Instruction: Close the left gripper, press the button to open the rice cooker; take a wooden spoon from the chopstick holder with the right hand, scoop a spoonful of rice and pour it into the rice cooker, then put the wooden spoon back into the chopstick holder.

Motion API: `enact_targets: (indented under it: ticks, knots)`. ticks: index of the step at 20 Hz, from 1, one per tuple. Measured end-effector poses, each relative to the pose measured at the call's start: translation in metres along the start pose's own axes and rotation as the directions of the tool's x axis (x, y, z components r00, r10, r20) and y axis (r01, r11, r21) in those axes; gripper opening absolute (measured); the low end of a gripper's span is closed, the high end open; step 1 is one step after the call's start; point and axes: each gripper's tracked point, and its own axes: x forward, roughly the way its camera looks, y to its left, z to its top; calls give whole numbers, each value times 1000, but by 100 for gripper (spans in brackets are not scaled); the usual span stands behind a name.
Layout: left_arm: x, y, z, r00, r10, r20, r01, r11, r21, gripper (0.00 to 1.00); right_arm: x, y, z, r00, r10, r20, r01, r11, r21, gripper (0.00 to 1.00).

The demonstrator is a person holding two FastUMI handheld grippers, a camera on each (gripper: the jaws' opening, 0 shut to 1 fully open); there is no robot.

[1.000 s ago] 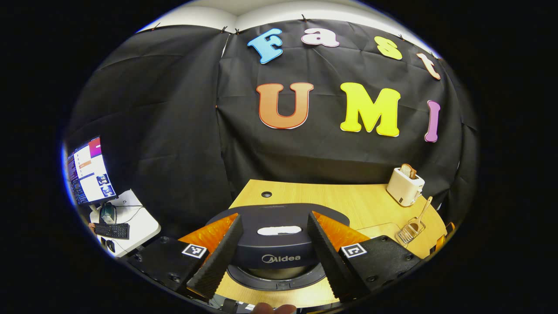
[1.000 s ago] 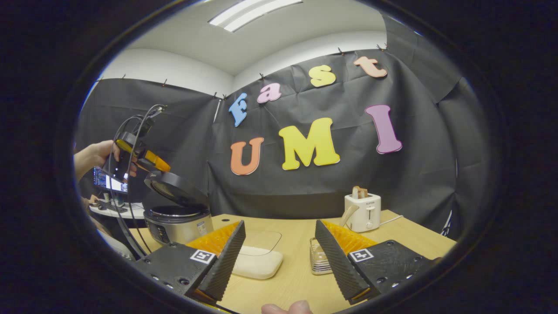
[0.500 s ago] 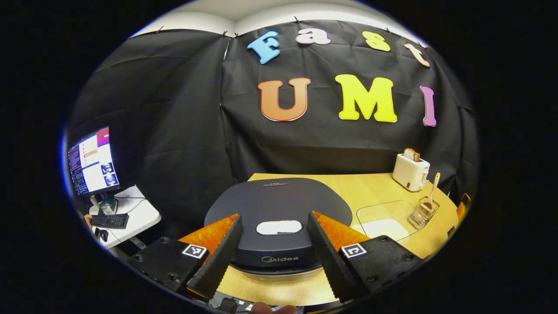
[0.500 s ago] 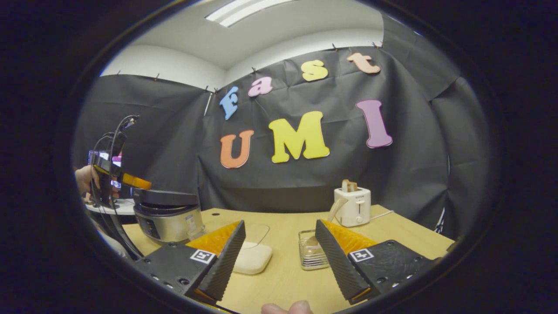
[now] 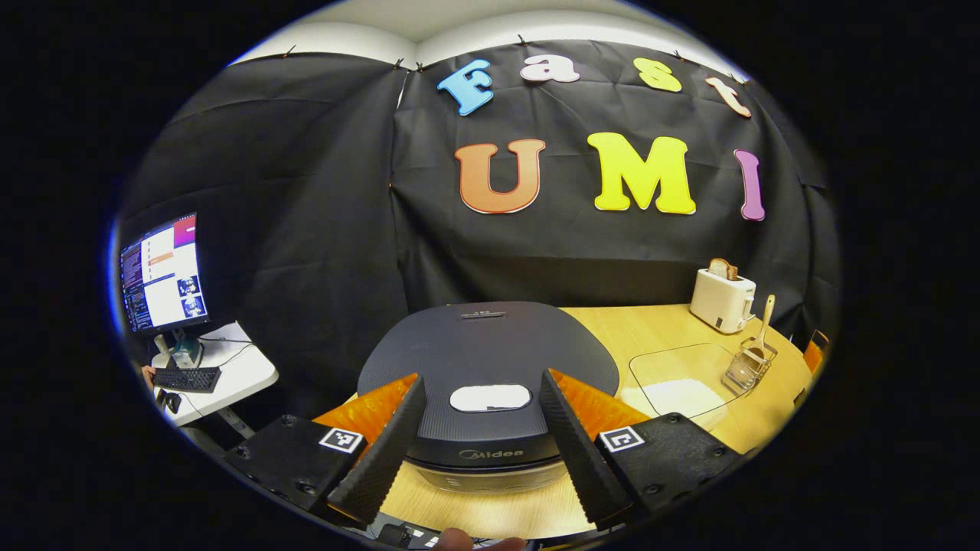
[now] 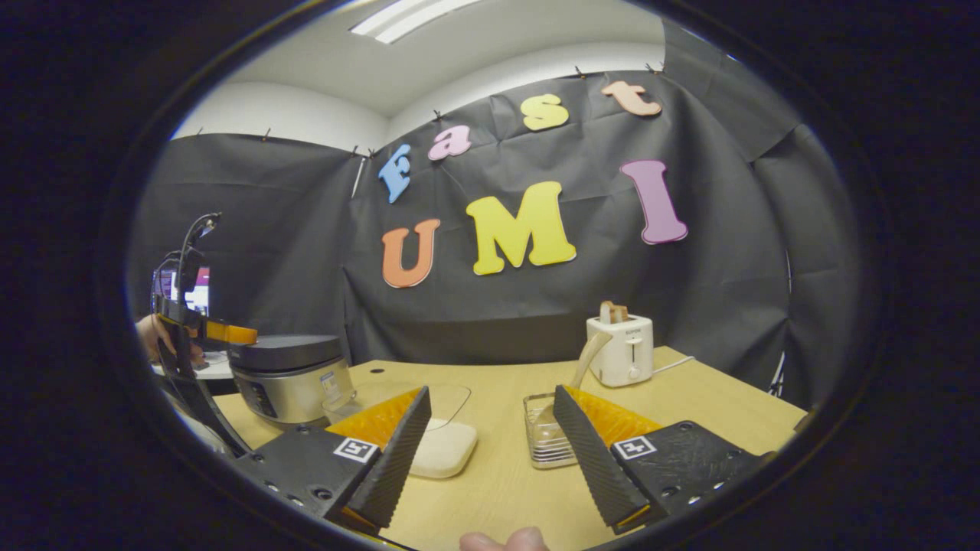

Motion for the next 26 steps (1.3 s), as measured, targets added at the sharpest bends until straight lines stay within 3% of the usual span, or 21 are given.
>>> enact_targets:
  ticks: [1, 2, 3, 5, 11, 14, 15, 16, 17, 19, 21, 22, 23, 25, 26]
  knots:
    - [0, 1, 1, 1000, 6, 19, -7, 1000, 8, 96, 2, 0, -1, 1000, 0, -2, 0, 1000, -1, 100]
    - [1, 0, -1, 1000, 11, 27, -11, 1000, 16, 96, 2, 2, -2, 1000, 0, -3, 0, 1000, -1, 91]
    - [1, 0, -1, 999, 9, 40, -10, 1000, 29, 96, 3, 3, -4, 1000, 1, -6, -1, 1000, 1, 95]
    - [0, -2, -11, 1000, 0, 21, -1, 1000, 24, 94, 5, 5, -8, 1000, 5, -14, -5, 1000, 10, 95]
    - [1, -2, -3, 995, -2, 98, -1, 999, 34, 92, 8, 9, -6, 1000, 6, -7, -6, 1000, 12, 95]
    - [0, 2, -2, 995, 39, 94, -41, 999, 22, 90, 6, 4, -1, 1000, -11, 3, 11, 1000, -7, 95]
    - [-5, 9, 3, 991, 75, 109, -78, 997, 25, 91, 5, 4, 1, 1000, -18, 5, 18, 1000, -9, 95]
    - [-7, 9, 16, 984, 89, 153, -96, 995, 35, 100, 6, 3, 3, 1000, -25, 8, 25, 1000, -11, 95]
    - [-13, 6, 31, 975, 96, 201, -105, 994, 37, 100, 6, 0, 7, 999, -39, 17, 39, 999, -14, 95]
    - [-26, -9, 60, 957, 98, 275, -111, 993, 31, 100, 9, -6, 16, 996, -79, 42, 81, 996, -35, 100]
    - [-35, -28, 74, 946, 84, 314, -98, 995, 28, 100, 12, -11, 22, 991, -123, 55, 127, 990, -60, 95]
    - [-39, -43, 81, 938, 66, 341, -82, 996, 33, 95, 14, -10, 24, 990, -128, 56, 132, 989, -62, 95]
    - [-42, -54, 86, 932, 50, 359, -70, 997, 43, 100, 14, -6, 28, 990, -127, 57, 130, 990, -60, 95]
    - [-48, -79, 91, 921, 12, 389, -39, 997, 61, 100, 14, -4, 39, 989, -135, 62, 139, 989, -59, 91]
    - [-51, -91, 93, 915, -1, 403, -26, 998, 63, 100, 14, -5, 45, 987, -143, 71, 147, 987, -57, 95]
